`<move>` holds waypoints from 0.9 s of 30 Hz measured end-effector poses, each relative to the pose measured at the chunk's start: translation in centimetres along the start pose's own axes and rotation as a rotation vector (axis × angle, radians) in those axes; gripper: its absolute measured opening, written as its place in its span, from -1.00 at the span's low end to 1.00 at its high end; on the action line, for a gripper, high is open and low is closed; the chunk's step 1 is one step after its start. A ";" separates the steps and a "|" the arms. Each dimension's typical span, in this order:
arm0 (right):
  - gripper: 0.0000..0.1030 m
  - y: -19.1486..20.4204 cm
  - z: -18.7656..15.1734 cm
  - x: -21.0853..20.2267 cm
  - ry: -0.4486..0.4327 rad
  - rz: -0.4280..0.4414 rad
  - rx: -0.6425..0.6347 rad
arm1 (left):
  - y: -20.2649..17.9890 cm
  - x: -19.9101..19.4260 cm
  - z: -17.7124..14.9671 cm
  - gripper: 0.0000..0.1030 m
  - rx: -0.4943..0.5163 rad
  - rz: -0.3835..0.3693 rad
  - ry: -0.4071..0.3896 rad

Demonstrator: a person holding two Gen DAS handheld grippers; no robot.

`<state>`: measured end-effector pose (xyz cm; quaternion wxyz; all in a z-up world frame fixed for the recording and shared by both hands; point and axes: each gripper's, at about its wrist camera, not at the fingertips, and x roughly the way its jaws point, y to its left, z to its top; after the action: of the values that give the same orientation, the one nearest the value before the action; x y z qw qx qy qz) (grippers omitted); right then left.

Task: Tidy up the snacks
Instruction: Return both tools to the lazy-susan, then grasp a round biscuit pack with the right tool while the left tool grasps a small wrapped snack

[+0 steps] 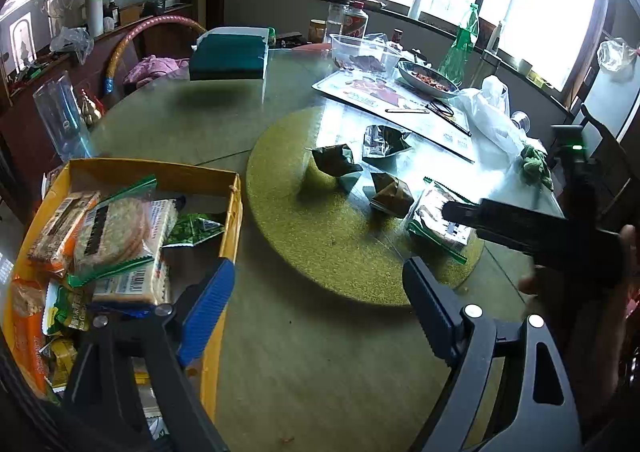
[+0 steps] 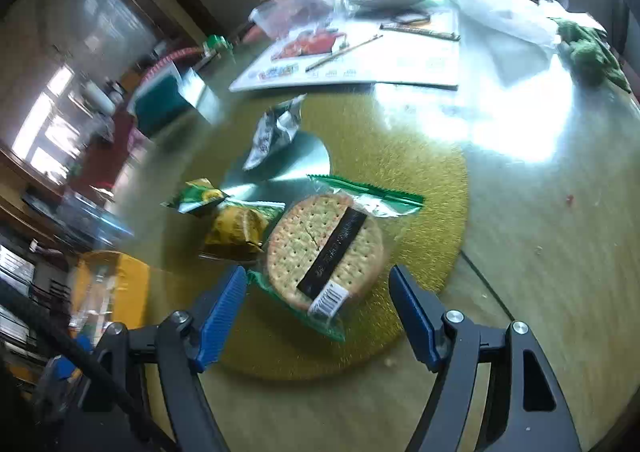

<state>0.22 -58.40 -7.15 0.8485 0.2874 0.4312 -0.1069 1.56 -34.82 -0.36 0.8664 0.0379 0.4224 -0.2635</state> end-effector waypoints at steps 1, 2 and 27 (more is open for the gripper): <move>0.44 0.3 0.1 0.6 -0.006 -0.026 0.005 | 0.1 -0.1 0.0 0.67 0.001 -0.003 -0.002; 0.45 0.4 0.1 1.0 -0.004 -0.039 0.015 | 0.2 -0.2 0.0 0.67 0.004 0.001 -0.004; 0.47 0.2 -3.1 0.1 0.007 -0.197 -0.179 | -4.6 5.8 6.1 0.67 0.180 0.027 0.066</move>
<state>-1.70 -56.46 -8.61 0.8547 0.1671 0.4682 -0.1498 6.56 -42.97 -0.10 0.8485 0.1299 0.4250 -0.2873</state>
